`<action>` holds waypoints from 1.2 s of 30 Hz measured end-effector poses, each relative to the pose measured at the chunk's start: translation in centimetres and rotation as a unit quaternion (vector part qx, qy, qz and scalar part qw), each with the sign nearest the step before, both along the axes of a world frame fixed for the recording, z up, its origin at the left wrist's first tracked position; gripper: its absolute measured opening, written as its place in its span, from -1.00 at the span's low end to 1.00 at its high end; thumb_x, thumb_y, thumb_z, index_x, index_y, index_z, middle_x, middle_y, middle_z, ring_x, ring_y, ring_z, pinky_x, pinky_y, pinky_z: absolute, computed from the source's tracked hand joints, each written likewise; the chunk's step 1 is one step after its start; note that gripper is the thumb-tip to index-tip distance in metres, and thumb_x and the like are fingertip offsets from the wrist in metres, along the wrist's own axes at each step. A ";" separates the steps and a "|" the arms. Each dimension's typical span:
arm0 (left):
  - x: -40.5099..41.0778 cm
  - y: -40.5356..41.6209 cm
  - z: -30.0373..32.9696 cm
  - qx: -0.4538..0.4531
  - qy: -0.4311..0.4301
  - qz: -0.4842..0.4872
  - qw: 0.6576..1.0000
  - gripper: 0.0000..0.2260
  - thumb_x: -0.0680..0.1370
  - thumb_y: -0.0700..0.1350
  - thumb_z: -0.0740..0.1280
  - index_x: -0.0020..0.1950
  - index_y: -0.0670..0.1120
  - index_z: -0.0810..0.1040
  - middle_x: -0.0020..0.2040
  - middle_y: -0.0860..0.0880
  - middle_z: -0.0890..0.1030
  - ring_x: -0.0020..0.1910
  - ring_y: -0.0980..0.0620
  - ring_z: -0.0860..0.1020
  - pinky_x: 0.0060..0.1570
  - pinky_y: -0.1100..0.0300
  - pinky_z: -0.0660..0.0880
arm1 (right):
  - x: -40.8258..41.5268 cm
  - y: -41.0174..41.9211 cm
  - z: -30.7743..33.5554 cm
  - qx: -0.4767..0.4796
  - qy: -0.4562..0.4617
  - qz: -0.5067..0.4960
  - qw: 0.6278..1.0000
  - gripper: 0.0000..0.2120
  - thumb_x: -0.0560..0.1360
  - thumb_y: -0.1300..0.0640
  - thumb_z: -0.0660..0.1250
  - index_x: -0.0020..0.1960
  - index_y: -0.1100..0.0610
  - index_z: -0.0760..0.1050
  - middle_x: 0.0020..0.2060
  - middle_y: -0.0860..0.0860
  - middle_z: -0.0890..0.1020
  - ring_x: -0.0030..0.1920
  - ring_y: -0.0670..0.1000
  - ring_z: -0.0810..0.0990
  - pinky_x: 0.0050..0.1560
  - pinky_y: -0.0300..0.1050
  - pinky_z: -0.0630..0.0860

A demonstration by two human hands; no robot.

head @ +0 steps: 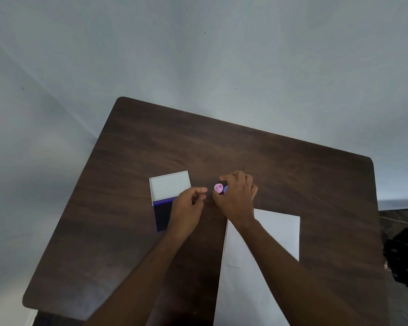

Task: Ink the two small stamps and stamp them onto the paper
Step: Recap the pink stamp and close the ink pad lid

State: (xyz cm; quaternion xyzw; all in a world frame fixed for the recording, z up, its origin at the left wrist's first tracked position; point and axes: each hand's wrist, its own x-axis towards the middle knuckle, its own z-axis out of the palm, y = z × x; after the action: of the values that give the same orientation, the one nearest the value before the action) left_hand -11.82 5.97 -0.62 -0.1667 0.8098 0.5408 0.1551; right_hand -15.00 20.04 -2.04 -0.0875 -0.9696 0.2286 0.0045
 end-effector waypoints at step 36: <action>1.4 -11.2 0.2 0.063 -0.029 0.231 0.971 -0.77 0.59 -0.26 0.24 0.17 -0.07 0.59 -0.03 0.03 0.64 -0.12 0.17 0.57 -0.26 0.40 0.48 | -1.3 -6.9 1.4 -0.195 -0.136 0.086 0.968 -0.72 0.48 0.14 0.33 0.19 0.10 0.54 0.12 0.02 0.60 0.06 -0.03 0.56 0.14 -0.10 0.53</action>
State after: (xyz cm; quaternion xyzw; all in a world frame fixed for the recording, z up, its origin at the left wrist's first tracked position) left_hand -10.46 -5.20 -0.46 -0.3548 0.7088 0.6067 0.0600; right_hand -16.26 13.10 -0.65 -0.0331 -0.9018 0.3983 -0.1641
